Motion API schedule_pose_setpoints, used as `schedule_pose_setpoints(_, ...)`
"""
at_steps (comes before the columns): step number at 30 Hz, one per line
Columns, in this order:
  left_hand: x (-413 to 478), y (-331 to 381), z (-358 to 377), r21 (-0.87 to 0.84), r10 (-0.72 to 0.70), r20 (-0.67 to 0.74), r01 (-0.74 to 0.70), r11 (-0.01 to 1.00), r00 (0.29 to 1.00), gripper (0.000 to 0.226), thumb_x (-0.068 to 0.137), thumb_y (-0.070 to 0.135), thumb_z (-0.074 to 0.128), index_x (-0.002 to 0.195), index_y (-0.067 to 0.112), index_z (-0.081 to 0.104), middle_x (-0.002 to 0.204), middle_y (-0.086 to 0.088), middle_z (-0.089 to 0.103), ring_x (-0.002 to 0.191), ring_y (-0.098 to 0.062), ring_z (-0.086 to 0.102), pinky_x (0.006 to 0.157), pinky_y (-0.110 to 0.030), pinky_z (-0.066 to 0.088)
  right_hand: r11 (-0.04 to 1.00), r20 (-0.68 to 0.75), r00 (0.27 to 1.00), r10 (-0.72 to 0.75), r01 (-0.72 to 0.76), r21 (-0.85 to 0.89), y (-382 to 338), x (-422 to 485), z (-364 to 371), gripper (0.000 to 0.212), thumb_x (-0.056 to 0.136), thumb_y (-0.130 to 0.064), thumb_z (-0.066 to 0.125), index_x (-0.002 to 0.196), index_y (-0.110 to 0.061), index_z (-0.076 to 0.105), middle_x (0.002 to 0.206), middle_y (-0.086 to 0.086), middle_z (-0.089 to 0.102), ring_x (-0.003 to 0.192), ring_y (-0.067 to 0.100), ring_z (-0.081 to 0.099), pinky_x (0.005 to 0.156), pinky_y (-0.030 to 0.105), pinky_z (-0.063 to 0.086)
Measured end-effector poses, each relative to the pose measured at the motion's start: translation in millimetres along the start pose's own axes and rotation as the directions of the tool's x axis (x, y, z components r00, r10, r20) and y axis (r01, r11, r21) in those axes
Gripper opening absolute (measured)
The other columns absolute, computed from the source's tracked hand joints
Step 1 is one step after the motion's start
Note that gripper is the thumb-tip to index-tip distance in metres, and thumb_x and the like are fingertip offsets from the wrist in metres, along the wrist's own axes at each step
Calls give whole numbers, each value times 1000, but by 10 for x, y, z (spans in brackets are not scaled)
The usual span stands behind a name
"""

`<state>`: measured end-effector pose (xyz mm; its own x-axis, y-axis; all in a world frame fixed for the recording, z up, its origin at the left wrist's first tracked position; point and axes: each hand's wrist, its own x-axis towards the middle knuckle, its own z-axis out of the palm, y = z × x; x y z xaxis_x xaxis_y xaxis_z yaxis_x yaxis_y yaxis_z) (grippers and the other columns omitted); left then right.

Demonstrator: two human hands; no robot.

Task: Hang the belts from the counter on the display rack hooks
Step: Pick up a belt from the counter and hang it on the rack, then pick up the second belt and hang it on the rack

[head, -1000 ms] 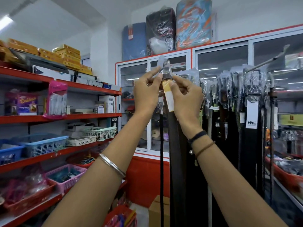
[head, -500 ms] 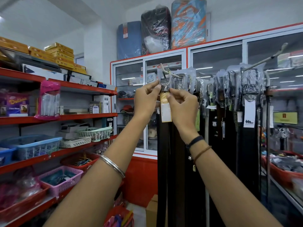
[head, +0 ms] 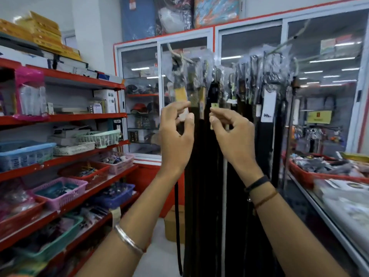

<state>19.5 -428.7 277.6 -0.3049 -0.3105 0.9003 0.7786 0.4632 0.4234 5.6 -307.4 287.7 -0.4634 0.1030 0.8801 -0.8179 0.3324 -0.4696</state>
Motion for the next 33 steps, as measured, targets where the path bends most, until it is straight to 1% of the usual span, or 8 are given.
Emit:
schedule_pose_setpoints(7, -1165, 541, 459, -176, -152, 159, 179, 968, 976, 19, 93, 11, 52, 104, 26, 58, 113, -9, 61, 106, -11, 61, 90, -16, 46, 977, 70, 991, 117, -102, -190, 285, -813, -1101, 23, 88, -22, 62, 109, -18, 70, 99, -8, 70, 87, 0, 64, 79, 6, 47)
schedule_pose_setpoints(13, -2201, 965, 1052, -234, -347, 375, 450, 862, 860, 16, 92, 16, 54, 106, 19, 61, 114, -10, 62, 104, -9, 62, 89, -15, 47, 885, 66, 931, 359, -317, -340, 638, -1577, -2312, 18, 87, -23, 64, 103, -17, 72, 91, -12, 69, 79, -14, 60, 74, -2, 43)
schedule_pose_setpoints(17, -2889, 1191, 1462, -193, -440, 522, 603, 774, 731, 17, 93, 20, 54, 107, 16, 62, 114, -10, 63, 105, -10, 62, 89, -16, 49, 784, -22, 874, 485, -445, -433, 814, -2035, -3098, 18, 87, -22, 64, 102, -15, 72, 89, -7, 69, 77, -2, 62, 72, 2, 45)
schedule_pose_setpoints(21, -3529, 1430, 1862, -114, -472, 653, 693, 712, 592, 12, 92, 19, 57, 102, 17, 63, 106, -1, 61, 94, 4, 60, 82, -10, 47, 661, -121, 805, 580, -553, -507, 1011, -2426, -3804, 18, 86, -18, 65, 100, -10, 72, 90, 2, 72, 80, 10, 63, 74, 15, 46)
schedule_pose_setpoints(26, -4225, 1702, 2348, 110, -516, 786, 745, 658, 340, 12, 92, 12, 57, 102, 10, 62, 109, -7, 60, 84, 4, 57, 75, -2, 42, 514, -227, 724, 652, -642, -569, 1295, -2786, -4529, 20, 88, -14, 62, 103, -5, 70, 99, 13, 73, 89, 21, 67, 81, 25, 46)
schedule_pose_setpoints(29, -4560, 1788, 2653, 298, -558, 816, 715, 632, 153, 19, 90, 18, 59, 107, 9, 61, 114, -13, 63, 87, -12, 59, 77, -20, 49, 406, -193, 680, 708, -615, -676, 1530, -2874, -4890, 29, 89, -9, 58, 117, -3, 63, 114, 18, 68, 102, 31, 64, 86, 30, 46)
schedule_pose_setpoints(31, -4709, 1852, 2804, 374, -560, 823, 649, 663, 97, 29, 89, 26, 60, 111, 8, 59, 116, -14, 62, 96, -21, 61, 85, -33, 50, 304, -125, 626, 770, -531, -791, 1712, -2875, -5066, 43, 86, -4, 55, 129, -6, 54, 129, 20, 57, 112, 37, 57, 95, 41, 46)
schedule_pose_setpoints(33, -4792, 1931, 2926, 430, -565, 822, 572, 698, 71, 37, 88, 33, 60, 114, 6, 57, 118, -13, 59, 104, -27, 58, 87, -36, 48, 177, -66, 509, 858, -414, -893, 1880, -2858, -5203, 58, 84, -6, 55, 140, -13, 41, 145, 17, 42, 123, 39, 48, 100, 52, 43)
